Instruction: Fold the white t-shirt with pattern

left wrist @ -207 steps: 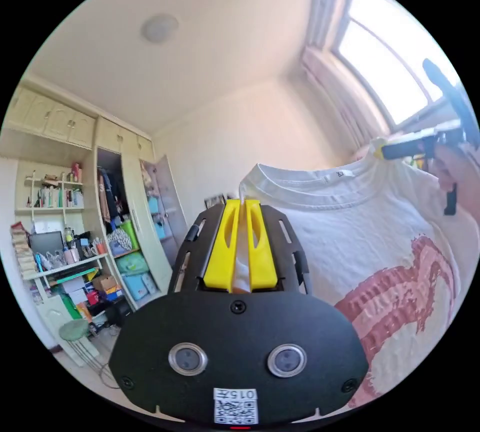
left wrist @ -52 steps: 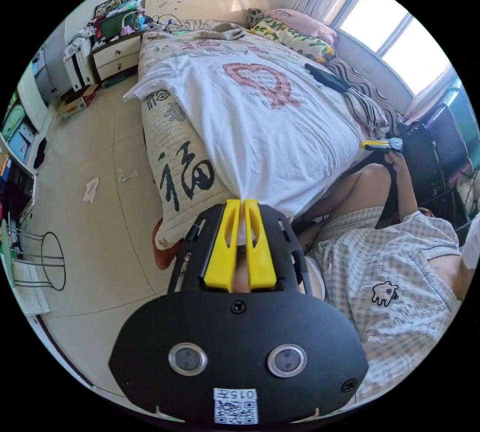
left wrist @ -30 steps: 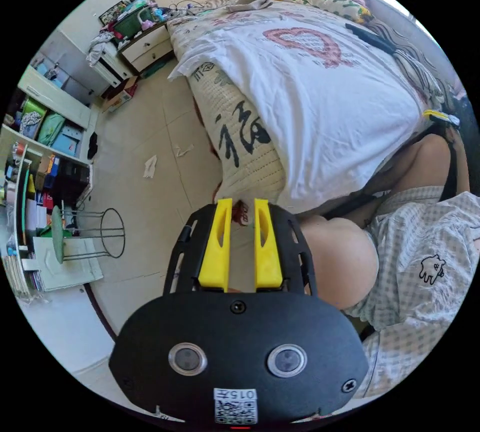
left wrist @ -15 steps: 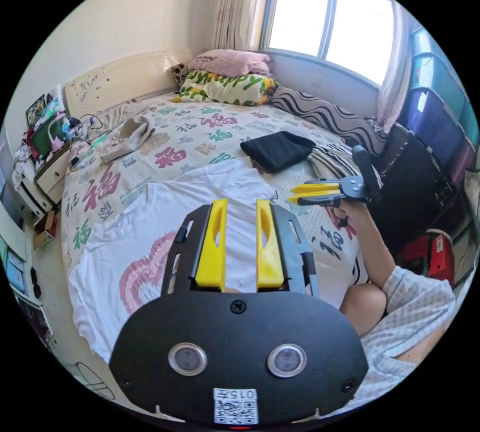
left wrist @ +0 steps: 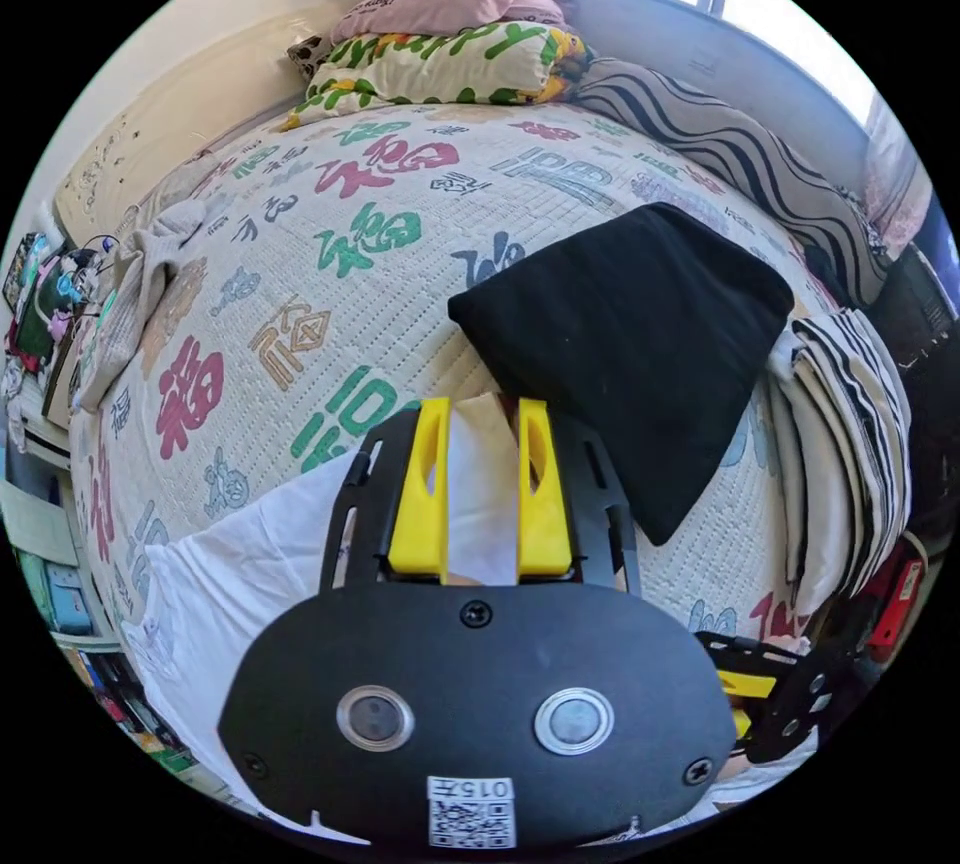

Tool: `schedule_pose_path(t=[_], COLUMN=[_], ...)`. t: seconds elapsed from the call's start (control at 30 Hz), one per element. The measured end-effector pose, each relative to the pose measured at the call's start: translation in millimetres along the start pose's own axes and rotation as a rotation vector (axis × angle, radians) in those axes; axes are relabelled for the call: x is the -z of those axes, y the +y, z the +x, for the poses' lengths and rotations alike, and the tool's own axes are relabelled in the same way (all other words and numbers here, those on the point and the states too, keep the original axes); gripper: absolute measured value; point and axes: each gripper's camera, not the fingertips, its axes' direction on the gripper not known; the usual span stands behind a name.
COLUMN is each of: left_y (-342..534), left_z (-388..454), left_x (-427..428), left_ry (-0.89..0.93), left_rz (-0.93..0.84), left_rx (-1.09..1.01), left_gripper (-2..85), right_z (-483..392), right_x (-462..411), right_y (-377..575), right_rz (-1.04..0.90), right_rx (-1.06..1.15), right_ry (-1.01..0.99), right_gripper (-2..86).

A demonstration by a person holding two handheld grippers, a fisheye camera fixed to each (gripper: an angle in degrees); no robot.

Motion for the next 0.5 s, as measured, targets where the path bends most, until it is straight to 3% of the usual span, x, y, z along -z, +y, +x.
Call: schedule_pose_path(t=[0.23, 0.5], left_y=[3, 58], left_z=[-14, -98], left_x=[5, 83], left_ry=[0.011, 0.184], left_rz=[0.097, 0.336], left_rx=[0.006, 0.121], left_gripper=[0.8, -0.4], right_z=[12, -9], right_x=[-9, 25], right_y=[-16, -29], right_rz=[0.005, 0.191], right_rx=[-0.036, 0.031], right_ry=[-0.052, -0.042], right_gripper=[3.3, 0.1])
